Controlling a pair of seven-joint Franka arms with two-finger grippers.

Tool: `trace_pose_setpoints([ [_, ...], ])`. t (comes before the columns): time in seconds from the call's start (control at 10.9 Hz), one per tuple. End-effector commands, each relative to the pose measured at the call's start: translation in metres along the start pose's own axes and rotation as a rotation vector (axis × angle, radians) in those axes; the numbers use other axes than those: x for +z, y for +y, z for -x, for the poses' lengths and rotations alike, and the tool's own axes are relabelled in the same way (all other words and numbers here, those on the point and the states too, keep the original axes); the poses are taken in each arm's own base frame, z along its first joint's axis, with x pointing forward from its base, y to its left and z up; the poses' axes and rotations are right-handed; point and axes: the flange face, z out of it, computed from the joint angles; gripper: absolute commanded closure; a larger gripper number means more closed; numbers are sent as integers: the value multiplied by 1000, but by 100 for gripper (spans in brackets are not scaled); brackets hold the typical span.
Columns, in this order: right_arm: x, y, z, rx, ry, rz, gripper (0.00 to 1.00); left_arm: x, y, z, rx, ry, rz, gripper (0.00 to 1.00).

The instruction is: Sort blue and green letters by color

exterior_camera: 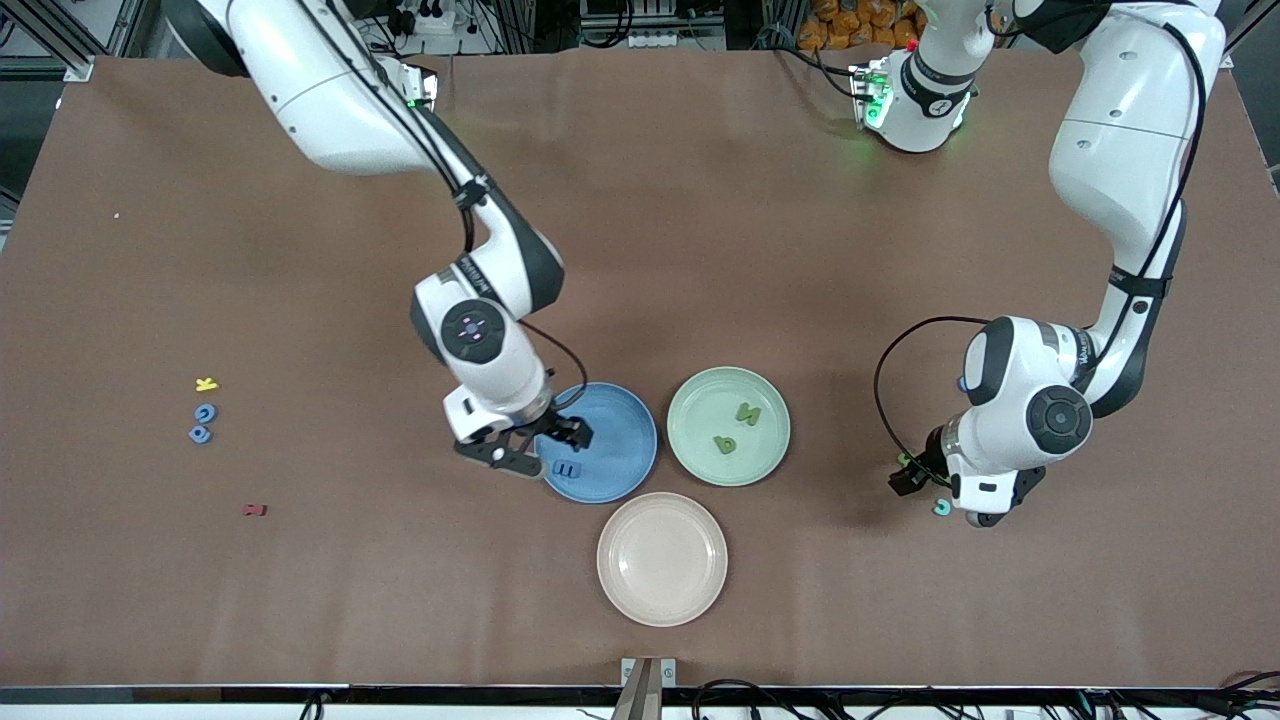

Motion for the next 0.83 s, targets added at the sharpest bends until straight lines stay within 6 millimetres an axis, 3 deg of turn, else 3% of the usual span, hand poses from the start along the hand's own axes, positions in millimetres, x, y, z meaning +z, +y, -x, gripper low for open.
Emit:
trace_pose_setpoints([
  [0.0, 2, 69, -49, -84, -32, 35, 0, 12, -3, -7, -18, 15, 8, 0],
  [0.18, 9, 120, -70, -167, -67, 67, 0, 17, -2, -8, -18, 22, 20, 0],
  [0.37, 3, 188, -94, -273, -92, 80, 0, 18, -3, -7, -24, 22, 19, 0],
  [0.74, -8, 271, -125, -430, -107, 80, 0, 30, -3, 2, -28, 31, 35, 0],
])
